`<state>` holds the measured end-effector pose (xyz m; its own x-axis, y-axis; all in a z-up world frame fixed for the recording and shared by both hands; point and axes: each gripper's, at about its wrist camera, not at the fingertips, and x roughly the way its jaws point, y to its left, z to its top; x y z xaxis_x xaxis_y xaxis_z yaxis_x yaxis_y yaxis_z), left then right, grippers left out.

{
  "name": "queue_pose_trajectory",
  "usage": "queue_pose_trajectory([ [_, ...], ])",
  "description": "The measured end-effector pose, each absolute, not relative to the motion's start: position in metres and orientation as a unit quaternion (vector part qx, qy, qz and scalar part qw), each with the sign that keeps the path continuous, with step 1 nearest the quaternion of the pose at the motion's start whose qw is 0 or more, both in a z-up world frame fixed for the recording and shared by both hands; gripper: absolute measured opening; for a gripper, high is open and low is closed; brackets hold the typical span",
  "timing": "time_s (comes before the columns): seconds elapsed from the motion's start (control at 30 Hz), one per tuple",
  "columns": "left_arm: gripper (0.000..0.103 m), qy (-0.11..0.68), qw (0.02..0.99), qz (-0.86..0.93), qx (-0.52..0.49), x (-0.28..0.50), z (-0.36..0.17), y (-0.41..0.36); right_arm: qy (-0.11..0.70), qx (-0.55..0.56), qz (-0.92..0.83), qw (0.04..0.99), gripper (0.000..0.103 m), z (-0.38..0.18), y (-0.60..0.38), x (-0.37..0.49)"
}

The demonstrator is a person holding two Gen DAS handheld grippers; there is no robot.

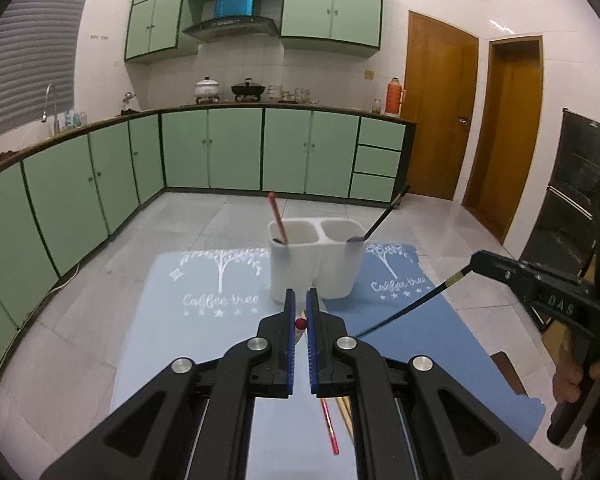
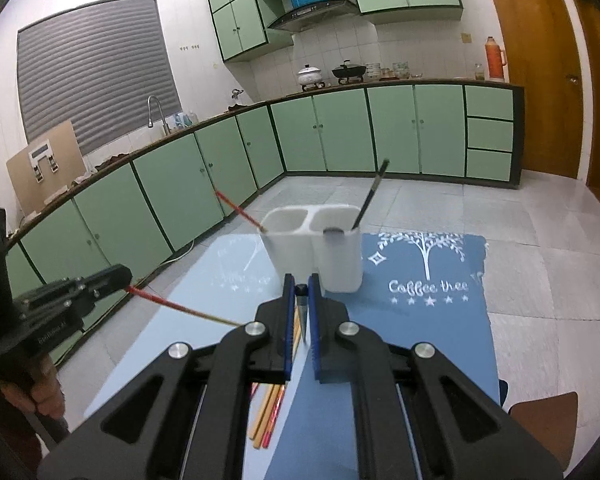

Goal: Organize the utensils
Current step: 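Lift the red chopstick with the left tool while the right tool carries the black chopstick to the holder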

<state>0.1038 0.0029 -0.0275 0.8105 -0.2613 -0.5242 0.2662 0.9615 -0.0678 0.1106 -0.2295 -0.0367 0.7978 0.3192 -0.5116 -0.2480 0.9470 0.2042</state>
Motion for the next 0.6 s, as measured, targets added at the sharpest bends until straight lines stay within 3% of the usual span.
queue_pose_trajectory([
  [0.6,0.005,0.261,0.952,-0.159,0.008,0.122,-0.008,-0.002,0.288,0.035,0.166,0.942,0.006,-0.007,-0.229,0.137],
])
